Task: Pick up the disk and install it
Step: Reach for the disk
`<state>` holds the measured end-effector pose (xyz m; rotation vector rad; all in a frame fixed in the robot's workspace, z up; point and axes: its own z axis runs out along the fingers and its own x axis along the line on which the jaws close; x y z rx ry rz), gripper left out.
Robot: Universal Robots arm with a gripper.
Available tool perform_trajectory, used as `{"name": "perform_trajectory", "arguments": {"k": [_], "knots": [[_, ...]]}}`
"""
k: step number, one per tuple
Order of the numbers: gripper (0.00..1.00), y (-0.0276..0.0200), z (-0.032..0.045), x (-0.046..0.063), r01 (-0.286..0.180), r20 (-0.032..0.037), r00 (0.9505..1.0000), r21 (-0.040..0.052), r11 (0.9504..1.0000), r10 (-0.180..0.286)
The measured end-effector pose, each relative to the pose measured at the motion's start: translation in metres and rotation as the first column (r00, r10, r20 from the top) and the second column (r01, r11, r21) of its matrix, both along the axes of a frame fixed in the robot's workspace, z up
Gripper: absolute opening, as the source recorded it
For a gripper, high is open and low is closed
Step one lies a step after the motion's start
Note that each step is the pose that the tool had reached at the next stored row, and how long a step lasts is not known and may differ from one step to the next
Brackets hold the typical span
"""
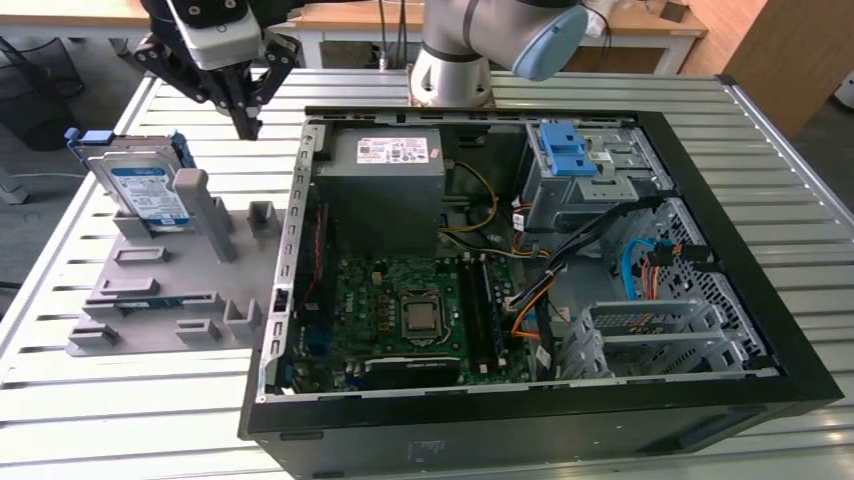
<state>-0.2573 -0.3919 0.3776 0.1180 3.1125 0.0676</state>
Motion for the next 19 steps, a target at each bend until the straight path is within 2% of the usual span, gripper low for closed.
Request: {"name": "perform_trajectory", "arguments": {"k": [19], "knots": [[0.11, 0.0001, -0.0003, -0.0039, 0.000, 0.0000, 1.0000, 0.0000, 1.0000, 0.000]]}}
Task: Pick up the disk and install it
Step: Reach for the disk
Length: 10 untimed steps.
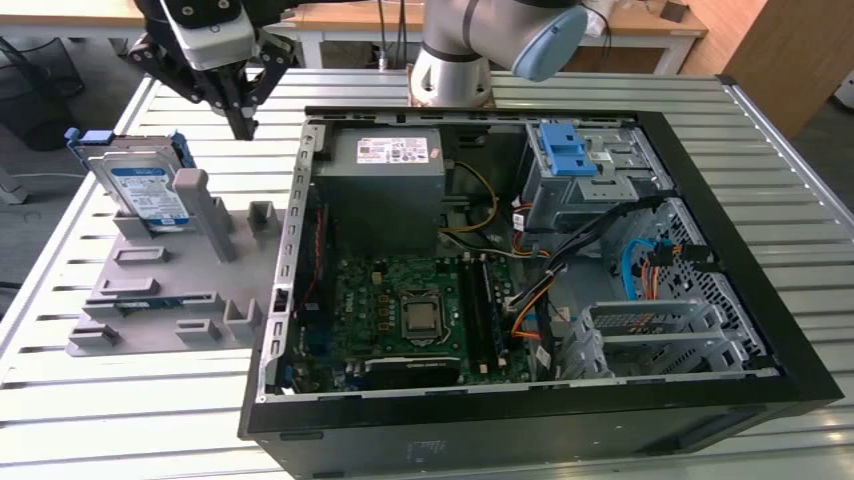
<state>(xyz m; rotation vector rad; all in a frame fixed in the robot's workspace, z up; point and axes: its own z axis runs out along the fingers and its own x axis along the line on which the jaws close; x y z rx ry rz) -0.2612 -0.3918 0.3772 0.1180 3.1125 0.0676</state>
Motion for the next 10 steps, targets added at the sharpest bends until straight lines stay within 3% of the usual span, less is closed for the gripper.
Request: {"name": "perform_trajectory", "arguments": {"k": [10], "knots": [[0.11, 0.0001, -0.0003, -0.0022, 0.000, 0.0000, 1.0000, 0.0000, 1.0000, 0.000]]}}
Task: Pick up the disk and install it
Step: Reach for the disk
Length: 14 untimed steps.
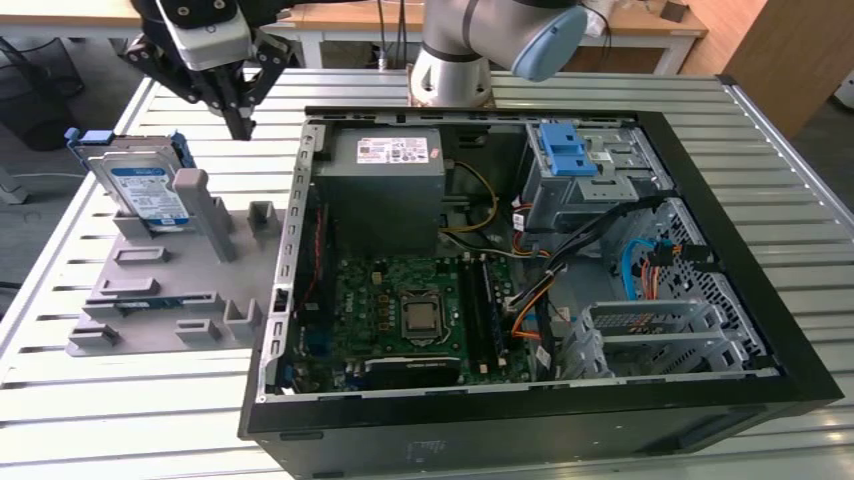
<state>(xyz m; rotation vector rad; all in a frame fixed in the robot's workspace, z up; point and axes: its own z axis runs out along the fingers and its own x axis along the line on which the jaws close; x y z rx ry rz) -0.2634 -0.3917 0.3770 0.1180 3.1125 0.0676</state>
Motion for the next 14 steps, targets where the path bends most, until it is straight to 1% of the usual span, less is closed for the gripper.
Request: {"name": "perform_trajectory", "arguments": {"k": [14], "knots": [[0.11, 0.0001, -0.0005, -0.0030, 0.000, 0.0000, 1.0000, 0.0000, 1.0000, 0.000]]}}
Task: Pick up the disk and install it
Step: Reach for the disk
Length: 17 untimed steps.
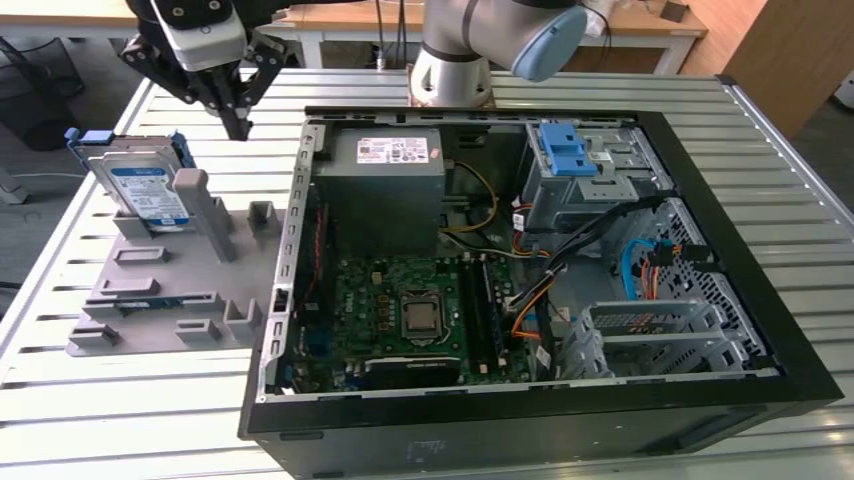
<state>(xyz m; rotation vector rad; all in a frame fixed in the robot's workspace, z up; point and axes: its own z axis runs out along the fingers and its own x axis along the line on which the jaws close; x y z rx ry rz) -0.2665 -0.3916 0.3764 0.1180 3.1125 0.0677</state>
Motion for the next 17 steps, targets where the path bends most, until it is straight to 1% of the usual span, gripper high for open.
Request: {"name": "perform_trajectory", "arguments": {"k": [10, 12, 17], "knots": [[0.11, 0.0001, -0.0005, -0.0019, 0.000, -0.0001, 1.0000, 0.0000, 1.0000, 0.000], [0.11, 0.0003, -0.0017, -0.0045, 0.000, -0.0001, 1.0000, 0.0000, 1.0000, 0.000], [0.11, 0.0004, -0.0020, -0.0056, 0.000, 0.0000, 1.0000, 0.0000, 1.0000, 0.000]]}}
